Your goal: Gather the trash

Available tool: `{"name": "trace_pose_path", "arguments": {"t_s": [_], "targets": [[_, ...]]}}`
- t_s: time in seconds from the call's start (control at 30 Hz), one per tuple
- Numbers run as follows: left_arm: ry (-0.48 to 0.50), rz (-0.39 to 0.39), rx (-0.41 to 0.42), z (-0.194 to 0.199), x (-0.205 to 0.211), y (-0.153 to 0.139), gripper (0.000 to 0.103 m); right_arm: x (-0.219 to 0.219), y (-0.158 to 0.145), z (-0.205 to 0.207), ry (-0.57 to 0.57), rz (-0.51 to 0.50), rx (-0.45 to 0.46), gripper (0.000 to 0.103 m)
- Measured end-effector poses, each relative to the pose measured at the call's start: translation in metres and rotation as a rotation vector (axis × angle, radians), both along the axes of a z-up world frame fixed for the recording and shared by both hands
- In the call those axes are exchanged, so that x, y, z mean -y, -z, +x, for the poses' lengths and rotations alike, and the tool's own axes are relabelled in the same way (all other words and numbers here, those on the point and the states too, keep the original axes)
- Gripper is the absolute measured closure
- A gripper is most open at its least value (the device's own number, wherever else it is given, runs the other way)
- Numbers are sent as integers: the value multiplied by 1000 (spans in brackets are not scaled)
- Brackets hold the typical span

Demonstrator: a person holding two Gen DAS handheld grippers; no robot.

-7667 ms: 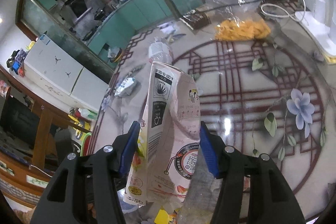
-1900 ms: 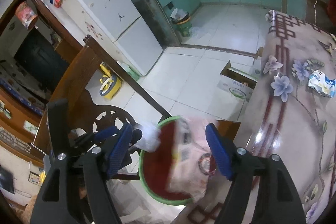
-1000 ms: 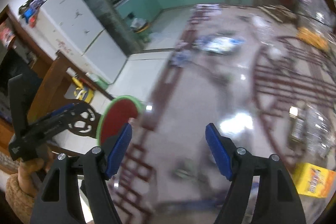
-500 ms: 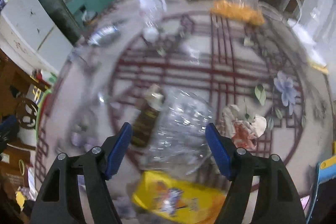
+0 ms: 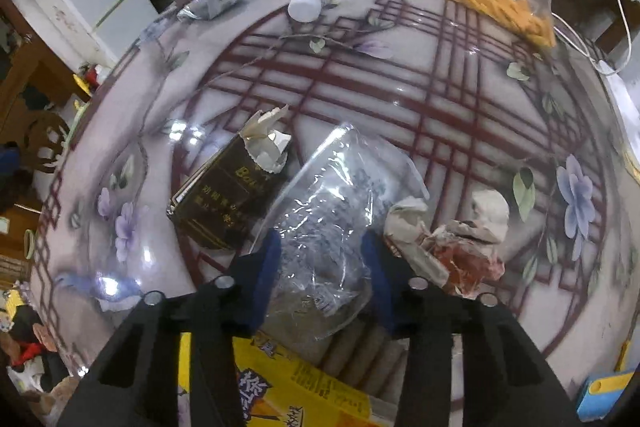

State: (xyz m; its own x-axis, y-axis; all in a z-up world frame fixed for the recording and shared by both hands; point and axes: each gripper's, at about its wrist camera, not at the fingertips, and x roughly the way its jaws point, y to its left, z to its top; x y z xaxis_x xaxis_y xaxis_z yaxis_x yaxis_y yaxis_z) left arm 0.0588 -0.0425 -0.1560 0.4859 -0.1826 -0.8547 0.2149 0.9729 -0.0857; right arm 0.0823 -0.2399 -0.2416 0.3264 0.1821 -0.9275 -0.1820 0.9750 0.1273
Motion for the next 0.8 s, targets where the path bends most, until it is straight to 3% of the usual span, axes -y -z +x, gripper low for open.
{"name": "trace_pose_path", "arguments": {"t_s": [0.07,0.27,0.43,0.53,0.57,0.6,0.63,0.67,0.8], "targets": [[45,4,-9,6,19,5,32,11,-9,1,25,39,25,97],[158,24,-71,30,74,34,32,44,-35,1,93,143,78,97],[181,41,-138,51,93,65,33,56,-42,4,124,139,101,96],[182,33,-182,63,96,80,45,65,-35,9,166,126,86,77],[182,21,-189,66,97,83,49,69,-32,11,182,135,83,61],[180,22,-194,69,97,86,61,72,-30,11,198,146,81,48],[181,30,-205,71,97,90,72,77,-29,12,228,167,79,47],[178,31,-212,73,95,93,75,81,-28,13,241,182,73,47],[154,4,-200,73,86,92,76,83,-28,22,261,217,60,47]]}}
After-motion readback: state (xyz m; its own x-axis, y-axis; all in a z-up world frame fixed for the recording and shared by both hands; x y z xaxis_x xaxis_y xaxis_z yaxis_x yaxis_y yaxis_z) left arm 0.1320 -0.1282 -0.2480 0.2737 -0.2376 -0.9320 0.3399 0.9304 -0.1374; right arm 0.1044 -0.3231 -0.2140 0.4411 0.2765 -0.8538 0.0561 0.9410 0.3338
